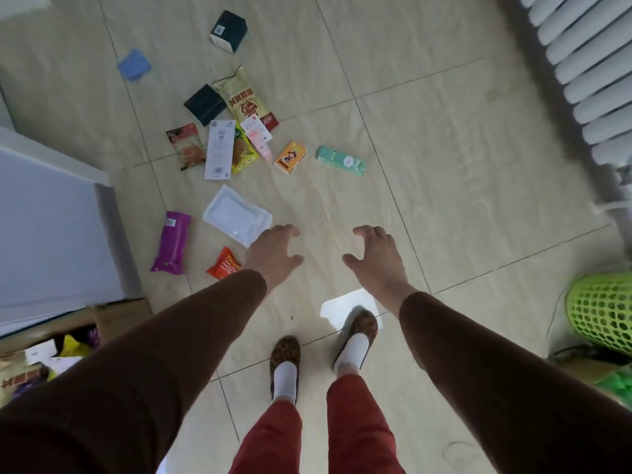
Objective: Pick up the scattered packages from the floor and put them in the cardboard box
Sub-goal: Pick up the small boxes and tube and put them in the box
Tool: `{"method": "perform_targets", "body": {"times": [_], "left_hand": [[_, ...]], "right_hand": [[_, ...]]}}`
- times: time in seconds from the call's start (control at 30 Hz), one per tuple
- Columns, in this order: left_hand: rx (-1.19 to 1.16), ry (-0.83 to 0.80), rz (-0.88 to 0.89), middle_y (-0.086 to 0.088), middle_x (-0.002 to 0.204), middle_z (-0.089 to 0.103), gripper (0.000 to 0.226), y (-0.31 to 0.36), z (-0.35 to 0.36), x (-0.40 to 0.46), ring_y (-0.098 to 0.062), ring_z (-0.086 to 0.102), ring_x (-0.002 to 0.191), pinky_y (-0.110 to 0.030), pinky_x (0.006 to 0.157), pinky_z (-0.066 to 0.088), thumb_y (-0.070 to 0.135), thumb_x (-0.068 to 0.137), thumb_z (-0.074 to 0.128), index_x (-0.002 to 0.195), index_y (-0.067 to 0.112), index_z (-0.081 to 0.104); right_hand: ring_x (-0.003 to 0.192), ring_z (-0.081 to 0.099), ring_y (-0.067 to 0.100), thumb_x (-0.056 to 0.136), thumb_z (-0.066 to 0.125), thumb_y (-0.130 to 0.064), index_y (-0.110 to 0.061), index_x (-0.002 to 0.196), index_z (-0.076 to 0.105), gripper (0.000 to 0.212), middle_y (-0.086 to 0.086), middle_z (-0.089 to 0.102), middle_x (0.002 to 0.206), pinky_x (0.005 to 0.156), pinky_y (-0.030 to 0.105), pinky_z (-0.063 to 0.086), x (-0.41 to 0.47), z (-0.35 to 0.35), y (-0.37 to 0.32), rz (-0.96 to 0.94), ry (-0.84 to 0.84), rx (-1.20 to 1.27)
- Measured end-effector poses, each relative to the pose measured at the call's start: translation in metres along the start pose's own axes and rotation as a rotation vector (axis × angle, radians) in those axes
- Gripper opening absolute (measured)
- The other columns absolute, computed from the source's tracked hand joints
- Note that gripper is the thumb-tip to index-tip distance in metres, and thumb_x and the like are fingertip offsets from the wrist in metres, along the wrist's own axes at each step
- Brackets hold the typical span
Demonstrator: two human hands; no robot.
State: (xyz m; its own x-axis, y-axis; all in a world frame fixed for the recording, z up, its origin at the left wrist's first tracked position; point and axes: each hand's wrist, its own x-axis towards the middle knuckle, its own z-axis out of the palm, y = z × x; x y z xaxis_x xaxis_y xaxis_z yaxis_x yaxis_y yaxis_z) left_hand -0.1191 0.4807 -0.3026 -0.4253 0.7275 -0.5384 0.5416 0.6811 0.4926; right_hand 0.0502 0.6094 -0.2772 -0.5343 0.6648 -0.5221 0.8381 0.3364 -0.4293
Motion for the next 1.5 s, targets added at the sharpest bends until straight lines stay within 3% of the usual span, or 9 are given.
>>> {"method": "perform_targets", "body": {"times": [0.37, 0.63, 1.0, 1.33, 1.5], "left_hand": [[-0.016, 0.065, -0.148, -0.002, 0.136, 0.057, 0.051, 0.049, -0.023, 0.138, -0.022, 0.052, 0.126, -0.037, 0.104, 0.044, 0.032, 0.09, 0.068, 0.137, 0.021, 0.051], [-0.082, 0.07, -0.241, -0.002, 0.135, 0.056, 0.05, 0.032, -0.029, 0.223, -0.023, 0.051, 0.127, -0.038, 0.104, 0.044, 0.032, 0.09, 0.067, 0.136, 0.022, 0.051], [-0.055, -0.008, -0.359, -0.012, 0.133, 0.053, 0.061, -0.035, -0.004, 0.354, -0.031, 0.052, 0.125, -0.045, 0.103, 0.045, 0.032, 0.089, 0.069, 0.142, 0.014, 0.044], [0.018, 0.085, -0.496, -0.013, 0.127, 0.053, 0.057, -0.112, 0.062, 0.47, -0.033, 0.052, 0.119, -0.044, 0.094, 0.047, 0.027, 0.087, 0.07, 0.135, 0.011, 0.044], [0.031, 0.151, -0.506, -0.012, 0.127, 0.053, 0.057, -0.13, 0.095, 0.505, -0.032, 0.05, 0.12, -0.043, 0.09, 0.047, 0.034, 0.086, 0.07, 0.133, 0.012, 0.045]], "right_hand": [[0.134, 0.042, 0.024, 0.094, 0.067, -0.027, -0.016, 0.146, 0.047, 0.057, 0.005, 0.048, 0.144, 0.105, 0.037, 0.041, 0.179, -0.061, 0.013, -0.114, -0.116, -0.052], [0.135, 0.043, 0.027, 0.094, 0.067, -0.026, -0.014, 0.147, 0.046, 0.058, 0.008, 0.048, 0.147, 0.109, 0.038, 0.039, 0.288, -0.057, 0.0, -0.143, -0.186, -0.112], [0.126, 0.049, 0.03, 0.092, 0.068, -0.023, -0.012, 0.145, 0.046, 0.058, 0.011, 0.053, 0.135, 0.103, 0.044, 0.047, 0.438, 0.0, 0.006, -0.137, -0.299, -0.274], [0.118, 0.055, 0.029, 0.087, 0.075, -0.036, -0.011, 0.137, 0.042, 0.065, 0.01, 0.054, 0.128, 0.092, 0.042, 0.054, 0.539, 0.093, 0.06, -0.181, -0.361, -0.569], [0.113, 0.057, 0.029, 0.087, 0.074, -0.034, -0.011, 0.139, 0.038, 0.067, 0.011, 0.054, 0.126, 0.087, 0.039, 0.055, 0.559, 0.126, 0.091, -0.217, -0.308, -0.658]]}}
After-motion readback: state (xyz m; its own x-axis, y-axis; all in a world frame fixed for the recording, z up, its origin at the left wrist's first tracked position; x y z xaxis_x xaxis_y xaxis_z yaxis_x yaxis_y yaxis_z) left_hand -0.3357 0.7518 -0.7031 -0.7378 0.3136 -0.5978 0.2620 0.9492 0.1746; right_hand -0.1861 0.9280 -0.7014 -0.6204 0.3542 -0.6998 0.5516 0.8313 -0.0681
